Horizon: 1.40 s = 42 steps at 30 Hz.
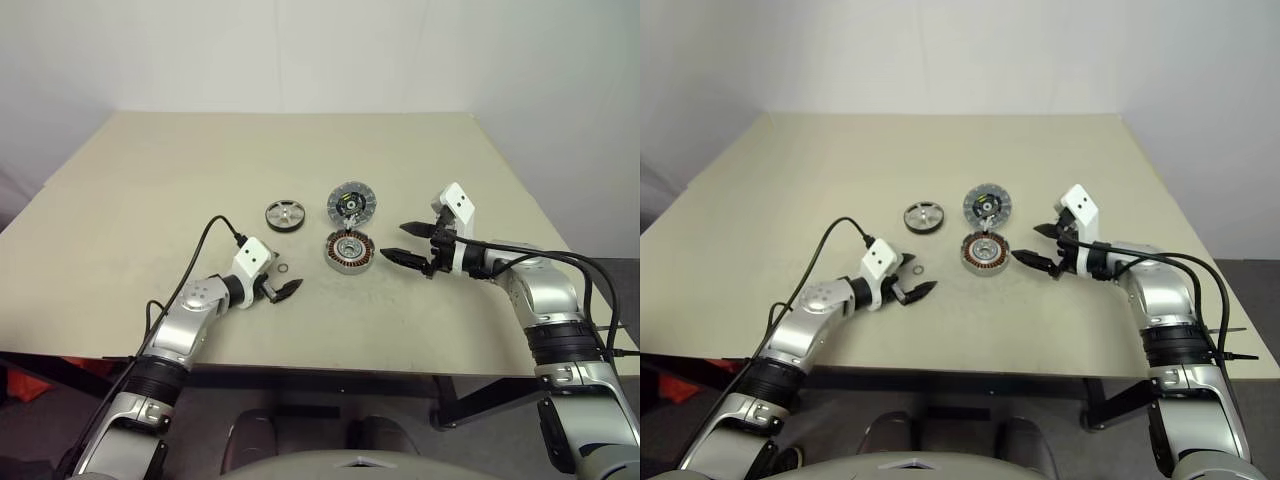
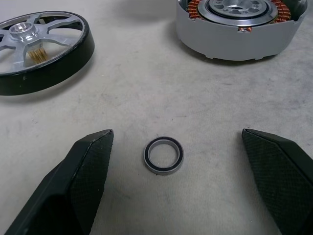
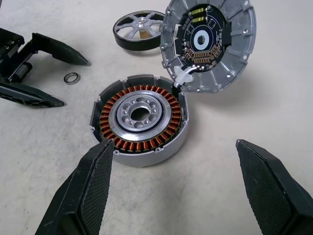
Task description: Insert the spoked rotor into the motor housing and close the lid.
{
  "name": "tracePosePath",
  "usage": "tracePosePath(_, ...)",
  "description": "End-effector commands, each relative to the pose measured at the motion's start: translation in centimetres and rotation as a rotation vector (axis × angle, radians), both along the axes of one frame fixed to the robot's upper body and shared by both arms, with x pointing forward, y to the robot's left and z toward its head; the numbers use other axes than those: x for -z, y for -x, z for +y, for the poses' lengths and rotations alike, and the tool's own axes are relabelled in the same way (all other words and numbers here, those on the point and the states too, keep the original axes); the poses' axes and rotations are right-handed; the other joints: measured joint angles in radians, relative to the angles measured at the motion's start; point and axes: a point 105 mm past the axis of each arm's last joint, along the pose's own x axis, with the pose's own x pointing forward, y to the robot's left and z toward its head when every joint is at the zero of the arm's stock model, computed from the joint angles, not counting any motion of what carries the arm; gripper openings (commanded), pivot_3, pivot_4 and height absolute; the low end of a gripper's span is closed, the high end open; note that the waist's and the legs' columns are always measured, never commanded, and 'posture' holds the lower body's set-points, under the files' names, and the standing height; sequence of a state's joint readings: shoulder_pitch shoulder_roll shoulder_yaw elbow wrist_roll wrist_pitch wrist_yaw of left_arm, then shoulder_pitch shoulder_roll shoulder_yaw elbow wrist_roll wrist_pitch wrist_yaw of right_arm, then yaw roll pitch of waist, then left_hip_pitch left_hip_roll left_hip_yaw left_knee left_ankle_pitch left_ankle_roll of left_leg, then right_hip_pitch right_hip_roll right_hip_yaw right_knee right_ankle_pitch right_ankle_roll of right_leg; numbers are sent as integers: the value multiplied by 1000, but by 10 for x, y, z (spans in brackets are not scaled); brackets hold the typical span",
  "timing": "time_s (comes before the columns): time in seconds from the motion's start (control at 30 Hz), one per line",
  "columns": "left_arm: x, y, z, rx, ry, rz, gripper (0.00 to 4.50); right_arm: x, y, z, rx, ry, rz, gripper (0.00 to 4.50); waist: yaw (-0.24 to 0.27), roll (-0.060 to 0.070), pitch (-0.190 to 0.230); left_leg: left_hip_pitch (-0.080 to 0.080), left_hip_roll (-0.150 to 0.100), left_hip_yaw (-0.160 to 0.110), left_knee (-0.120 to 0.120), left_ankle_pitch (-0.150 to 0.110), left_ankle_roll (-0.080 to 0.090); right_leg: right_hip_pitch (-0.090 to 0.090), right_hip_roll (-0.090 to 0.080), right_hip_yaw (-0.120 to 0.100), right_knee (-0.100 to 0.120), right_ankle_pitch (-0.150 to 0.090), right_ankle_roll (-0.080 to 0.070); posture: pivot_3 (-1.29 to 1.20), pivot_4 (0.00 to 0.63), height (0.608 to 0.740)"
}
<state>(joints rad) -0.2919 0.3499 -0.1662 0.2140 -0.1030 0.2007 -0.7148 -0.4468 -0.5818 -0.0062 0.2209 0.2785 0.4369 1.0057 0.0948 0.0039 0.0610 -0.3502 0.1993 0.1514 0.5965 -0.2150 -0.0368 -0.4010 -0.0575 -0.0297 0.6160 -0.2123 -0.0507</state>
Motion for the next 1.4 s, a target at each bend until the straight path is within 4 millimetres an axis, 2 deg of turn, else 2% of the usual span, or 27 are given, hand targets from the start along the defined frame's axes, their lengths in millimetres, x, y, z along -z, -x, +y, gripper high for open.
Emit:
tracePosePath(0.03,18,11,4,22,-62,68,4489,-21,-3,8,-28,-18,-73,4500,0,0,0,0,0,0,0,0,0,0,0,0,0,0,0,0,0,740)
tracePosePath(0.2,28,18,9,31,-103,120,4489,-21,-4,7,-22,-17,-75,4500,-2,0,0,0,0,0,-1,0,0,0,0,0,0,0,0,0,0,740)
tracePosePath(0.33,31,21,12,23,-112,130,3630,-20,-6,4,-16,-17,-74,4500,-3,1,-1,0,0,1,-2,0,0,0,0,1,0,0,0,0,0,740)
tracePosePath(0.7,30,17,15,-16,-111,121,3630,-16,-7,2,-12,-13,-77,4500,-3,3,-2,1,0,2,-2,0,0,1,0,1,0,0,0,0,0,740)
tracePosePath(0.97,35,12,30,-115,-129,134,3630,-16,-6,2,-15,-11,-75,4500,-4,4,-3,2,0,2,-1,0,-1,3,0,1,0,-3,6,0,0,740)
tracePosePath(1.4,28,-1,25,-163,-23,48,3630,-9,-9,-4,-15,-8,-67,4500,-4,8,-6,5,0,1,-1,1,-2,6,0,1,0,-4,7,0,0,740)
